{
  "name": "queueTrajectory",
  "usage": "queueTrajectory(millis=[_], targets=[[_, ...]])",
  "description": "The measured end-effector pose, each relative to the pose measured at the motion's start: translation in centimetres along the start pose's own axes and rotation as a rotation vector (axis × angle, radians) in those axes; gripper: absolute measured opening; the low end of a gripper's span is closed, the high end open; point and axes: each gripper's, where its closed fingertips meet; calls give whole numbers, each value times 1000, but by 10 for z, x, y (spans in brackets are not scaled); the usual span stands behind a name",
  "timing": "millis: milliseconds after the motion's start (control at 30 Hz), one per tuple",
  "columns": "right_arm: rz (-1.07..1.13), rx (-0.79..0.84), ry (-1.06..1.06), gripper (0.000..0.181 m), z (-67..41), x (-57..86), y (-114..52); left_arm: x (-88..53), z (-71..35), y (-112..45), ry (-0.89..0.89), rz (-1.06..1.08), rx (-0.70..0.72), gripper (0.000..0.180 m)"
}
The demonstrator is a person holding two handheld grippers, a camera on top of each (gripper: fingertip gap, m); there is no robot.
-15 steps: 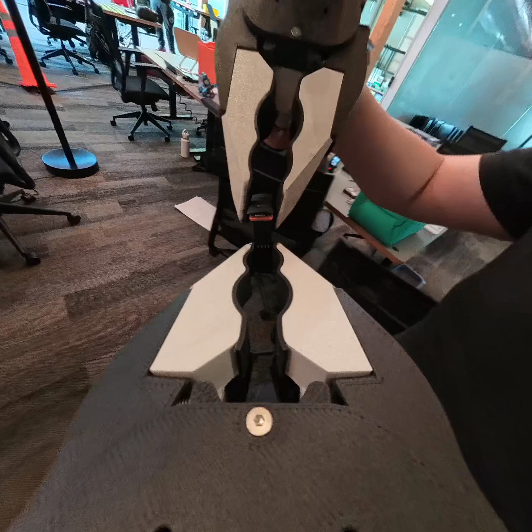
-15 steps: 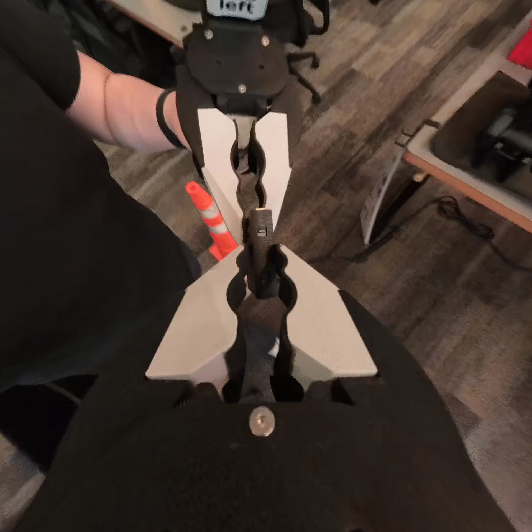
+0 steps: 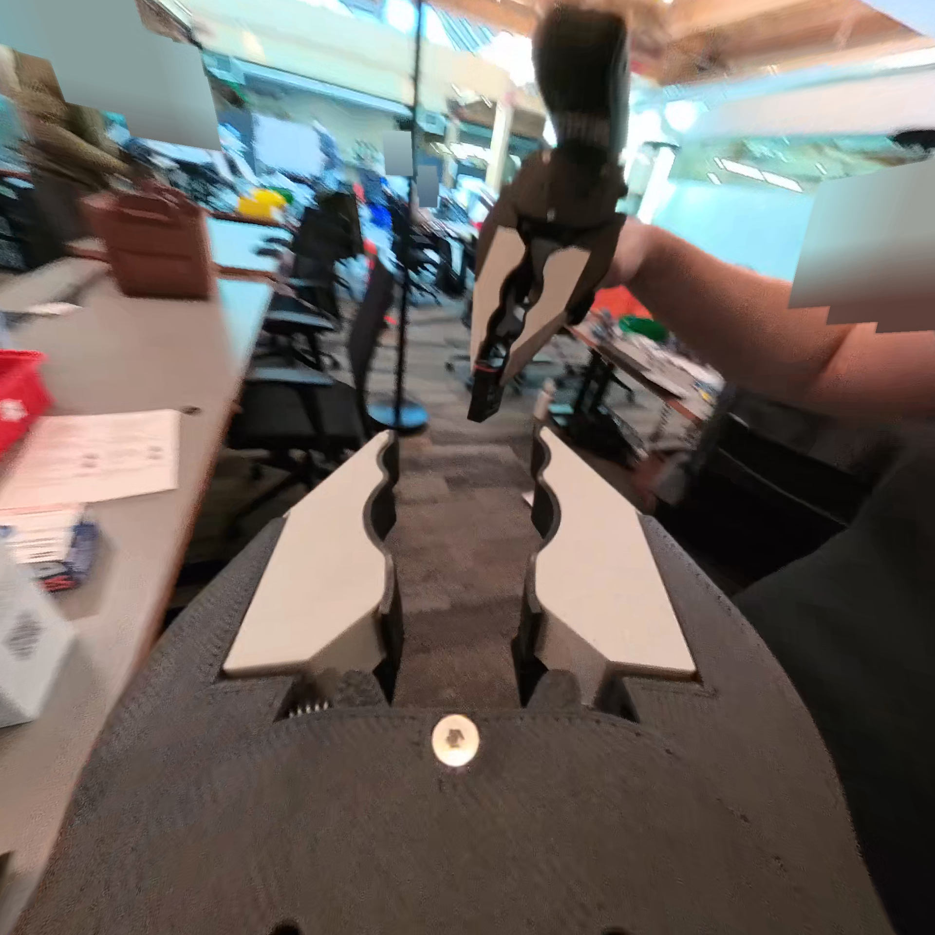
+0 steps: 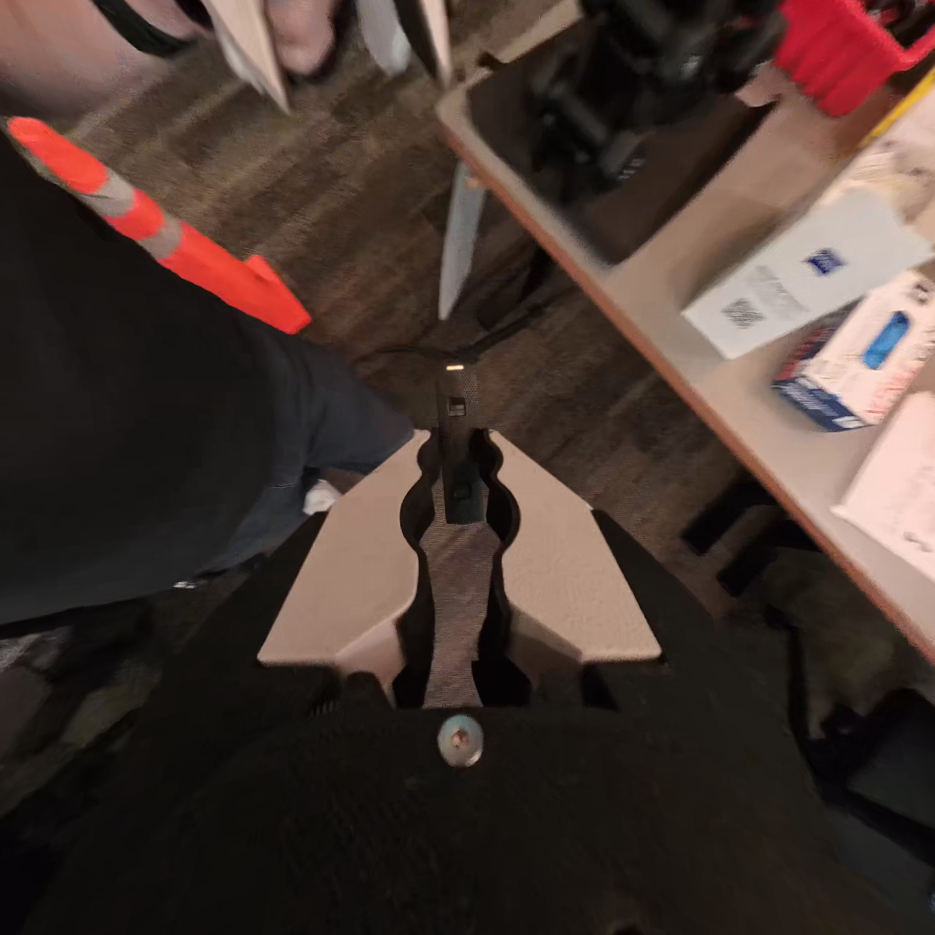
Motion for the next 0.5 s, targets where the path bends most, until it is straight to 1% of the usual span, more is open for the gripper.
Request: queueTrajectory(millis=[67,133,233,333,400,467,500], targets=[[35,-21,36,14,22,80,-6,-55,-25,11,10,-82,93,54],[78,-46,72,14,41,168,-14,-107,-48,19,-2,-144,144,55],[120,-82,132,13,60,300,-27,-177,-94,27,-67,-202,230,49],[154,-85,134,13,72,440,-44,-227,-144,31,-57,-261,271,49],[200,-108,145,13,84,531,-59,-248,-170,35,-82,-315,312,48],[228,-150,196,14,101,616,-84,-271,-186,40,-109,-420,332,51],[226,-176,237,14,111,654,-100,-286,-191,43,-118,-506,343,56]])
Point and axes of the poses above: each gripper's, where its closed fingertips meet, y back along the fingers, z out of its underside, x = y × z across the jaws, and after that the axes turned 10 degrees about y, right-handed
